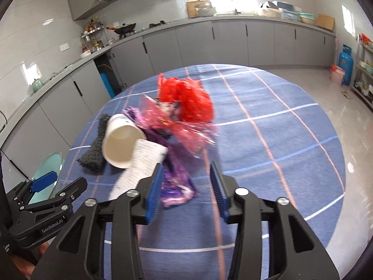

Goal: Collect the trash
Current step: 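Grasp the white cloth with the left tool while the right tool grasps the purple wrapper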

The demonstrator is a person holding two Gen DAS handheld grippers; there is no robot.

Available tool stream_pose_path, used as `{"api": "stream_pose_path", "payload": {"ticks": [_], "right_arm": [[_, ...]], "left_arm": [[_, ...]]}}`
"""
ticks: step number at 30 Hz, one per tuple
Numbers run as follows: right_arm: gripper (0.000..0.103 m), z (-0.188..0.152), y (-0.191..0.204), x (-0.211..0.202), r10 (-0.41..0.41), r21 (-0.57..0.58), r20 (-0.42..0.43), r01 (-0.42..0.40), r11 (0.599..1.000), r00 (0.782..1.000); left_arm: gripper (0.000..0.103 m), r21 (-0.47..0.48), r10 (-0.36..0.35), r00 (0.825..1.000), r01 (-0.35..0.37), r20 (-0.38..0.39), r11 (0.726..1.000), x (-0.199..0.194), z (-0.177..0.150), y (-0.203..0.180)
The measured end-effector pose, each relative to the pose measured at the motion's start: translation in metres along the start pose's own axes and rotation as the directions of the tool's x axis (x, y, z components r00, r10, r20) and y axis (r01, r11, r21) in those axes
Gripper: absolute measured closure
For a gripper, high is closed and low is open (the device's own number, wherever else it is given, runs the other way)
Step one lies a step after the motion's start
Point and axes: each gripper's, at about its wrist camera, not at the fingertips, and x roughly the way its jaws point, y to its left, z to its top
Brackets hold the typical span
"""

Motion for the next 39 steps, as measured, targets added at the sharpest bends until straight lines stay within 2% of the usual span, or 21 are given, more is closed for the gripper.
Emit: {"api": "stream_pose_path", "payload": {"ticks": [5,11,15,16,18,20,23,25,27,34,39], "right_arm": [[0.067,-0.001,-0.019,-0.001,0.001,0.03,-0.008,-0.001,1.0,1.0],[0.067,0.0,-0.032,0.003,0.037,0.06,-0.024,-0.036,0.998,0.999],[0.067,0.001,-0.037,0.006,0.054,0.065,-0.034,-0.052,0.997,0.998],[0.067,0.001,-0.039,0.007,0.058,0.065,-0.036,-0.055,0.996,0.998],[0.067,0.003,-0.042,0.009,0.061,0.067,-0.039,-0.058,0.996,0.997],[0.067,0.003,-0.045,0.011,0.069,0.075,-0.043,-0.065,0.995,0.997],[0.067,0.003,-0.047,0.015,0.074,0.077,-0.048,-0.07,0.995,0.996],[0.067,0.003,-0.046,0.017,0.085,0.079,-0.056,-0.08,0.994,0.995],[0.067,0.004,-0.044,0.018,0.09,0.072,-0.06,-0.086,0.994,0.994],[0.067,0.009,-0.032,0.031,0.164,0.07,-0.114,-0.157,0.985,0.98],[0.067,0.018,-0.012,0.049,0.159,0.006,-0.147,-0.16,0.987,0.976]], "left_arm": [[0.023,0.029,-0.066,0.998,0.066,-0.004,0.997,0.007,0.004,-0.031],[0.027,0.076,-0.103,0.994,0.106,-0.033,0.992,0.021,0.007,-0.065],[0.028,0.09,-0.101,0.993,0.106,-0.064,0.99,0.033,0.005,-0.078],[0.03,0.088,-0.1,0.992,0.106,-0.073,0.99,0.036,0.004,-0.08],[0.042,0.077,-0.103,0.99,0.11,-0.097,0.991,0.042,0.001,-0.081],[0.044,0.067,-0.103,0.988,0.111,-0.111,0.992,0.047,-0.001,-0.082],[0.054,0.07,-0.098,0.99,0.106,-0.101,0.992,0.048,0.0,-0.082],[0.064,0.071,-0.089,0.991,0.096,-0.095,0.993,0.047,-0.001,-0.081],[0.08,0.077,-0.103,0.99,0.11,-0.094,0.991,0.045,0.0,-0.08],[0.084,0.11,-0.181,0.98,0.19,-0.08,0.976,0.02,-0.009,-0.066],[0.084,0.129,-0.218,0.974,0.226,-0.067,0.966,-0.004,-0.016,-0.04]]}}
